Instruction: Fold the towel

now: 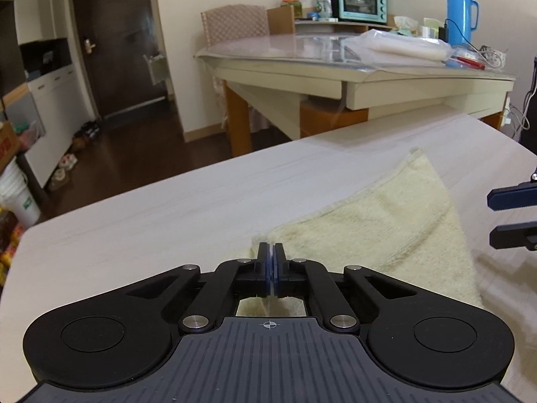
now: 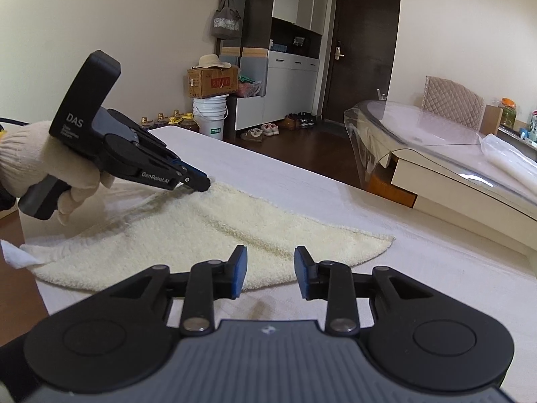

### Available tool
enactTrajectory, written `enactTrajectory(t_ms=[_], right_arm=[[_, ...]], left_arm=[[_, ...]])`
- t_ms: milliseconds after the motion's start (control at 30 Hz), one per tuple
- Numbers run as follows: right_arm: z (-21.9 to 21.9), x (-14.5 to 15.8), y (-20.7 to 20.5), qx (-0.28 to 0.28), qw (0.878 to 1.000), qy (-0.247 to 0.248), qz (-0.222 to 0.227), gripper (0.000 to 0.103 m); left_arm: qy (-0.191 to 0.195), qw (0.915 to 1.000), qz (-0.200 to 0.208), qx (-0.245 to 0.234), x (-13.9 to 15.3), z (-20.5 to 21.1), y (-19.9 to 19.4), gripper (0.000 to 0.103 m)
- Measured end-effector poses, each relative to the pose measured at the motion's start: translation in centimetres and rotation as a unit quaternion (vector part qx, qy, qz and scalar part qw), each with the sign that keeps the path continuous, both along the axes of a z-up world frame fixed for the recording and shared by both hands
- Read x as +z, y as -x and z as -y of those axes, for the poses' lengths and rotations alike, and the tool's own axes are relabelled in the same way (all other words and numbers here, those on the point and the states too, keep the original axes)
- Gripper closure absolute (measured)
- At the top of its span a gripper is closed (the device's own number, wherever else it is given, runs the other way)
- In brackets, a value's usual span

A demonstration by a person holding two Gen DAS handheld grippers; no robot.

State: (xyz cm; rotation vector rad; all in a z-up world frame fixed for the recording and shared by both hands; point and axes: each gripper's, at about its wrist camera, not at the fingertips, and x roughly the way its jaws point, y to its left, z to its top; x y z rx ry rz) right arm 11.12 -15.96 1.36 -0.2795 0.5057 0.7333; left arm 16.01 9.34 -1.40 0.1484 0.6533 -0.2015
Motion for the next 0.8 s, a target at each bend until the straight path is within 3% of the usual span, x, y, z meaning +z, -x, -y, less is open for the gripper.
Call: enactTrajectory(t_ms=[200,433,600,700,800], right_arm=[[0.2,-0.1,0.1,0.0,1.0,-0.008,0.0,0.069],[0.2,-0.1,0.2,0.002,1.0,-0.01,-0.001,0.068],[0.3,-0.3,0.1,0.007,1.0,-0.009,-0.003,0.063],[0.2,-0.3,-0.1,0.012,1.0,-0.015,-0.009,0.063],[-0.1,-0.2,-0.3,0.013,1.0,-0.014,-0.008,0.063]], left_arm=[[0.029,0.9992,0.008,-0.024,0.6,0.4,2.0,0.103],[0.022,0.9965,-0.001,-0.08,0.2,3.3,4.5,0.103],[0.059,0.9919,-0.018,-0.111,0.1,3.5,5.1,0.103],[0.045,0.9915,-0.002,-0.122,0.5,4.0,5.9,0.102],[0.015,0.9951,0.027,-0.094,0.7,3.5,5.9,0.102]])
